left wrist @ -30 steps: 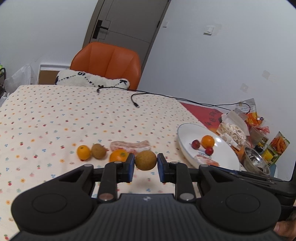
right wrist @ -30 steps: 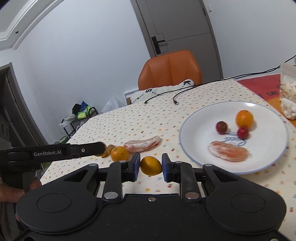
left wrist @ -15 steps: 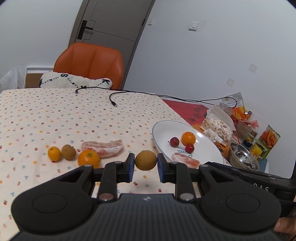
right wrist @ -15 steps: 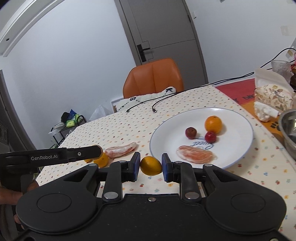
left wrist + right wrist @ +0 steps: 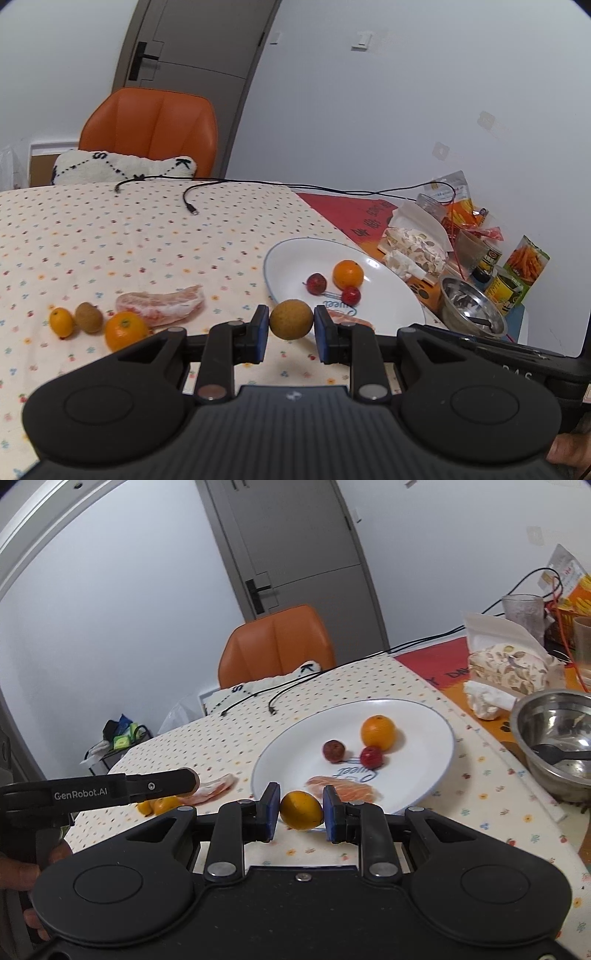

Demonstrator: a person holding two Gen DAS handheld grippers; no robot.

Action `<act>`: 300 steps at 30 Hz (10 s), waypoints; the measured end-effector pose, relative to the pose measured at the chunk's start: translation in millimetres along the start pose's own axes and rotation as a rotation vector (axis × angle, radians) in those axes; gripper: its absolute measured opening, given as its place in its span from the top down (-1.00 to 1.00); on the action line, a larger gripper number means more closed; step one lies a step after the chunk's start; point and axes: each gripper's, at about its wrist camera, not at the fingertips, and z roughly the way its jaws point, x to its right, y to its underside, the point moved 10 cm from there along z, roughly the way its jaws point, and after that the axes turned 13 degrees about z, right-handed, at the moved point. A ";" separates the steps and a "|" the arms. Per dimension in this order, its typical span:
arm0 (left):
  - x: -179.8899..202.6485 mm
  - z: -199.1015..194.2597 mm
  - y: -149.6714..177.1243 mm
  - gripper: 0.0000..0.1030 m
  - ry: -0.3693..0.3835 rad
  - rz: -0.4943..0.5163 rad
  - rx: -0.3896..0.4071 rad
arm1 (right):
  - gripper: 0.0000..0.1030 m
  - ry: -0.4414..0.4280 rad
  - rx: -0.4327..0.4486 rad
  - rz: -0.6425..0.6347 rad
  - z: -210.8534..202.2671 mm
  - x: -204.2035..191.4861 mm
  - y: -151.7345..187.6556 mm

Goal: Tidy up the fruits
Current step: 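Carry the small yellow orange and brown kiwi over the white plate, then open both tools to drop the yellow orange and kiwi onto the plate, then move both tools back toward the fruit pile, then grasp the large orange with the right tool while the left tool grasps a small orange, then carry the large orange and small orange over the white plate, then open both tools to drop the two oranges onto the plate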

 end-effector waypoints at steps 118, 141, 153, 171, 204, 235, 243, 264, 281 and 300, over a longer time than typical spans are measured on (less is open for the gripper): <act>-156.0 -120.2 13.8 -0.55 -0.344 -0.165 0.078 | -1.00 -0.104 -0.060 -0.122 33.8 -109.4 36.2; -180.7 -67.2 40.5 -0.33 -0.292 -0.195 -0.014 | -0.49 -0.136 -0.201 -0.139 90.6 -127.5 63.8; -183.5 -36.4 48.0 0.05 -0.234 -0.200 -0.062 | -0.17 -0.157 -0.286 -0.145 117.4 -135.8 79.4; -191.5 -20.6 51.9 0.13 -0.172 -0.217 -0.076 | 0.34 -0.173 -0.332 -0.141 144.5 -148.1 87.3; -158.4 -30.5 38.4 0.58 -0.172 -0.181 -0.037 | 0.35 -0.157 -0.215 -0.104 96.5 -121.1 56.2; -61.3 -3.0 4.5 0.58 -0.042 -0.073 0.003 | 0.35 -0.036 -0.067 -0.034 34.7 -39.8 6.5; -41.4 9.5 0.4 0.58 -0.009 -0.056 0.000 | 0.35 0.005 -0.044 -0.011 24.0 -14.6 -2.1; -3.2 36.5 -9.0 0.58 0.038 -0.007 -0.014 | 0.34 0.089 0.000 0.059 13.9 41.4 -19.3; 13.8 60.3 -19.9 0.57 0.053 0.012 -0.021 | 0.10 0.103 0.029 0.083 9.2 52.0 -23.7; -20.0 33.5 -13.9 -0.47 -0.068 -0.017 -0.014 | -0.36 0.082 0.029 0.067 6.9 34.8 -16.5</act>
